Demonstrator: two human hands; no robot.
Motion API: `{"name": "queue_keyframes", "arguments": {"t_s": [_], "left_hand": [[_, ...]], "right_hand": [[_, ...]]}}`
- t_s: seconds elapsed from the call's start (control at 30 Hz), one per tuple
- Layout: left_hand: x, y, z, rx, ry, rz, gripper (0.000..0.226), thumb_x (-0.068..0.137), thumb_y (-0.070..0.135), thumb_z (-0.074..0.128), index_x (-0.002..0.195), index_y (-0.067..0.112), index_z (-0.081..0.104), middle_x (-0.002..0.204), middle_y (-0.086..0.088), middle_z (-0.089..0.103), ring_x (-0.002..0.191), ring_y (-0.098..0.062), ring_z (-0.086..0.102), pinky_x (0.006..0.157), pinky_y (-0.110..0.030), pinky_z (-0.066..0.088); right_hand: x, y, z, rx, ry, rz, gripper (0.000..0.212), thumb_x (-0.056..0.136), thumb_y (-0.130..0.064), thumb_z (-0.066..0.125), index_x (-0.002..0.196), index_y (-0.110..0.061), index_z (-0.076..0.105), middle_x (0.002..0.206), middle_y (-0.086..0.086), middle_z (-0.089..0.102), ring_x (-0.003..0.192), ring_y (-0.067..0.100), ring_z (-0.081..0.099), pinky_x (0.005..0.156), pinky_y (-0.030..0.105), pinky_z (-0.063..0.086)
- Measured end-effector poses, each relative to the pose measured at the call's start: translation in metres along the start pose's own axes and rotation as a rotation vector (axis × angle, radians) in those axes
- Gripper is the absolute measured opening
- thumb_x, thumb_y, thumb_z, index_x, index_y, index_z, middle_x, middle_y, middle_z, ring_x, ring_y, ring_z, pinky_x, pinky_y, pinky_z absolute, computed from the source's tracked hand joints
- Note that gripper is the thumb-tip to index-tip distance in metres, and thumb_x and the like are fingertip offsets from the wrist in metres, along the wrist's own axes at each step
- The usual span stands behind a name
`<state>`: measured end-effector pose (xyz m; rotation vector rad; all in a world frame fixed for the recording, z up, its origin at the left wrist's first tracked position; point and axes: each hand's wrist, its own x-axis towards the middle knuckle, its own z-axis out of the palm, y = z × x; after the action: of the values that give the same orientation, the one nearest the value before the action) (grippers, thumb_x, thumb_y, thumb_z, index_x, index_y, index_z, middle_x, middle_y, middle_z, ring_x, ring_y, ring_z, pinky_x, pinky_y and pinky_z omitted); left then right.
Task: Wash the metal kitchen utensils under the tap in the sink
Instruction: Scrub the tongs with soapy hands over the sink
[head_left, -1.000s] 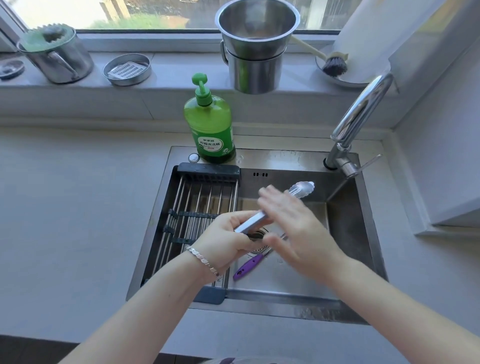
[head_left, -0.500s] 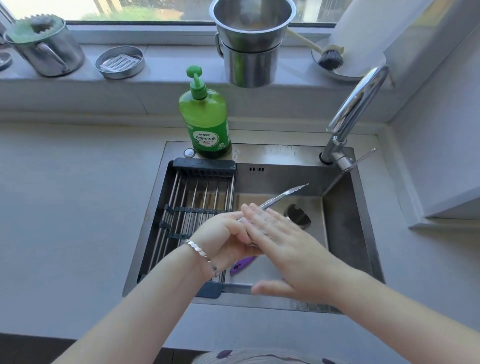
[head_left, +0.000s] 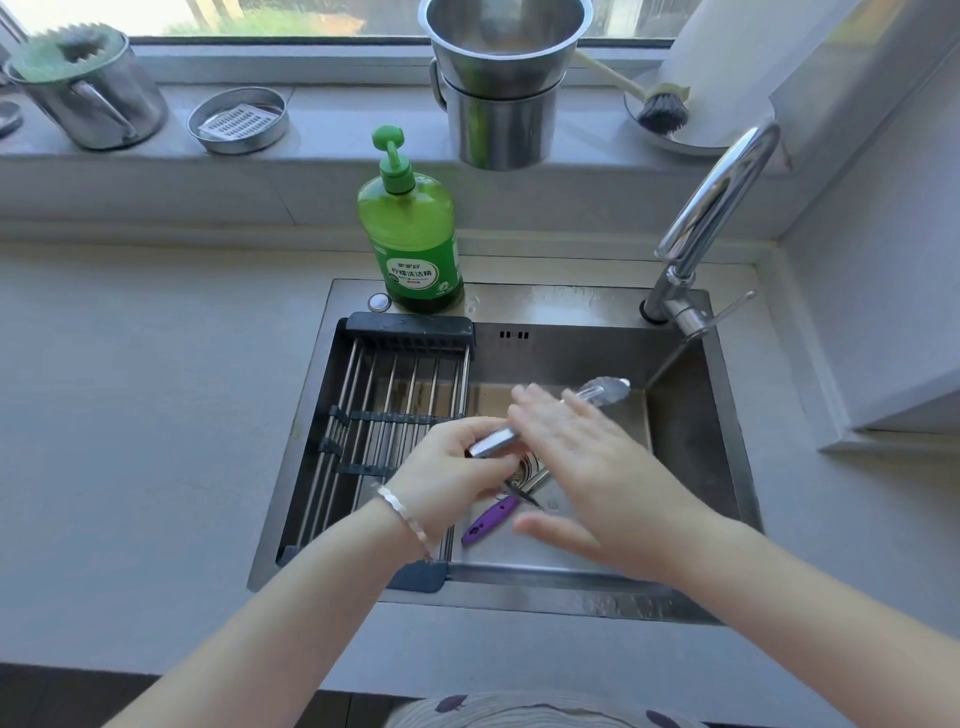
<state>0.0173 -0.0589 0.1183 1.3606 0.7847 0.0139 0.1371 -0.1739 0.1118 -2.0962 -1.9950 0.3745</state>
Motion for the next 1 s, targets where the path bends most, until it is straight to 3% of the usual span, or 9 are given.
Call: {"name": "queue_keyframes", "arguments": {"t_s": [0.07,0.17,0.27,0.37,0.5,0.6,0.77,0.93,1.0], "left_hand": [[0.0,-0.007,0.002,0.392,0.04,0.258,0.021,0.087,-0.004,0.053,0.104,0.003,0.064,0.103,-0.014,0.067,0.1,-0.025,0.061,0.096,-0.039,0.046],[0.002,-0.019,-0.002,0.878,0.083,0.519,0.035,0.085,-0.008,0.052,0.119,-0.002,0.057,0.124,-0.016,0.059,0.124,-0.027,0.05,0.11,-0.027,0.031],[0.002,-0.023,-0.004,1.133,0.122,0.677,0.032,0.071,-0.019,0.058,0.102,-0.013,0.064,0.11,-0.026,0.064,0.111,-0.044,0.056,0.094,-0.058,0.044],[0.004,-0.022,-0.005,1.184,0.164,0.795,0.024,0.071,-0.016,0.06,0.094,-0.013,0.066,0.101,-0.025,0.068,0.102,-0.039,0.063,0.086,-0.055,0.051],[0.005,-0.026,-0.005,1.164,0.202,0.797,0.031,0.063,-0.022,0.066,0.093,-0.014,0.066,0.101,-0.026,0.068,0.103,-0.043,0.061,0.084,-0.055,0.05],[0.003,-0.027,-0.003,0.835,0.111,0.639,0.032,0.081,-0.008,0.058,0.114,-0.005,0.061,0.118,-0.016,0.063,0.12,-0.029,0.053,0.102,-0.035,0.042],[0.001,-0.025,-0.003,0.558,0.165,0.472,0.031,0.086,0.004,0.057,0.117,0.006,0.061,0.107,0.002,0.063,0.1,-0.01,0.058,0.089,-0.013,0.043],[0.001,-0.027,-0.004,0.543,0.131,0.473,0.03,0.086,0.005,0.058,0.116,0.007,0.062,0.103,0.008,0.06,0.094,0.005,0.052,0.084,0.0,0.038],[0.0,-0.028,-0.004,0.545,0.126,0.466,0.031,0.086,0.005,0.058,0.117,0.008,0.061,0.105,0.004,0.062,0.095,0.003,0.052,0.085,-0.001,0.039]], "right_hand": [[-0.002,-0.003,0.002,-0.018,0.018,-0.041,0.085,0.085,-0.064,0.03,0.136,0.003,0.041,0.145,0.016,0.038,0.137,0.025,0.03,0.116,0.035,0.017],[-0.004,0.006,0.003,0.033,0.024,0.064,0.09,0.081,-0.068,0.011,0.145,-0.005,0.023,0.154,0.008,0.017,0.142,0.012,0.003,0.116,0.024,-0.004],[-0.007,-0.005,0.007,0.049,0.017,0.055,0.09,0.085,-0.066,0.014,0.141,0.003,0.03,0.151,0.016,0.025,0.142,0.022,0.012,0.117,0.03,0.004],[-0.012,-0.016,0.017,0.088,0.047,-0.006,0.084,0.09,-0.061,0.023,0.135,0.009,0.039,0.145,0.02,0.035,0.138,0.029,0.026,0.115,0.034,0.015],[-0.011,0.005,0.015,0.104,0.076,0.107,0.084,0.089,-0.062,0.02,0.138,0.005,0.034,0.148,0.017,0.028,0.141,0.029,0.02,0.115,0.034,0.012],[-0.014,0.008,0.027,0.041,0.076,0.012,0.082,0.091,-0.061,0.024,0.139,0.004,0.032,0.149,0.016,0.024,0.141,0.026,0.017,0.116,0.035,0.014],[-0.017,0.039,0.024,0.084,0.154,0.265,0.092,0.078,-0.077,0.003,0.142,-0.01,0.002,0.153,0.006,0.001,0.143,0.015,-0.003,0.117,0.025,-0.002],[-0.023,0.038,0.034,0.021,0.123,0.041,0.084,0.09,-0.064,0.019,0.141,0.003,0.026,0.15,0.014,0.02,0.142,0.022,0.014,0.116,0.03,0.008],[-0.023,0.05,0.031,0.123,0.142,0.133,0.086,0.087,-0.068,0.015,0.143,-0.003,0.024,0.151,0.005,0.016,0.143,0.016,0.012,0.117,0.024,0.006]]}}
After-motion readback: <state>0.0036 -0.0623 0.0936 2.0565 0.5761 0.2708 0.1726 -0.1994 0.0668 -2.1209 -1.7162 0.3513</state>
